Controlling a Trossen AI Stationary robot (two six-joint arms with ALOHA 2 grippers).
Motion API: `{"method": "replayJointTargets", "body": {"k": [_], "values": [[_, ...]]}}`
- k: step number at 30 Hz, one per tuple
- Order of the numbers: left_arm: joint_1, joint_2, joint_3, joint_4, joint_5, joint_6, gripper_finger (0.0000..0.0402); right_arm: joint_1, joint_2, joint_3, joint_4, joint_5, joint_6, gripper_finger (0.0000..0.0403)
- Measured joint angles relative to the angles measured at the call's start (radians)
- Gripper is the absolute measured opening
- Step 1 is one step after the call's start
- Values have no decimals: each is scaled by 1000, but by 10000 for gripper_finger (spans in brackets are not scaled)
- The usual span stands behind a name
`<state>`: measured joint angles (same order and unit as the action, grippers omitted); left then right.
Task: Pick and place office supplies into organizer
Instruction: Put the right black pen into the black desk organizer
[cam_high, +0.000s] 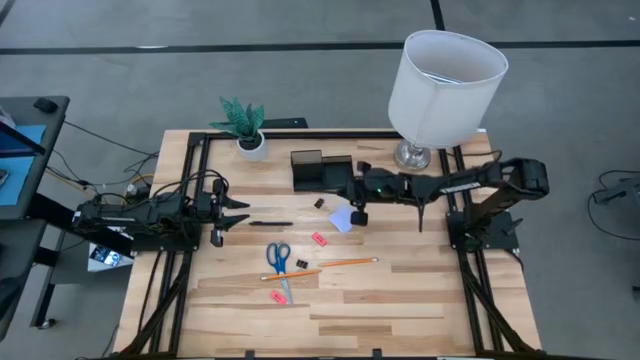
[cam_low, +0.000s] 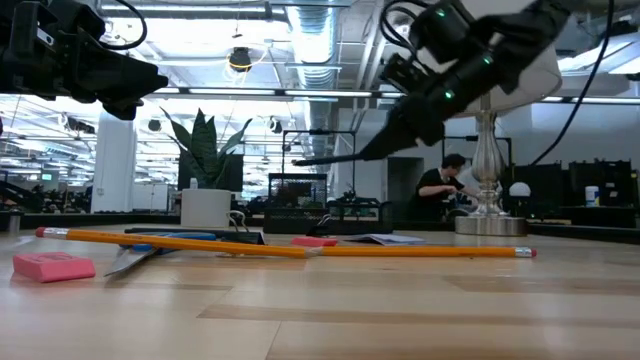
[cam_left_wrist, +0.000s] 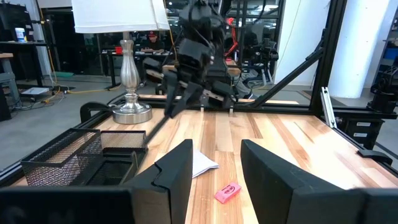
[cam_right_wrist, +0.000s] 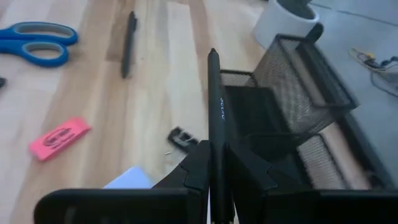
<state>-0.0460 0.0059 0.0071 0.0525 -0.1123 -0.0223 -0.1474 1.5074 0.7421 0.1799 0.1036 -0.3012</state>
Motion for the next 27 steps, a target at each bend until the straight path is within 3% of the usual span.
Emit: {"method": "replayJointTargets", "body": {"k": [14, 27], "values": [[0, 0, 0, 0, 0, 0, 128, -121, 2, 273, -311, 0, -183, 40], [0, 0, 0, 0, 0, 0, 128, -199, 3, 400, -448, -2, -259, 38]]}}
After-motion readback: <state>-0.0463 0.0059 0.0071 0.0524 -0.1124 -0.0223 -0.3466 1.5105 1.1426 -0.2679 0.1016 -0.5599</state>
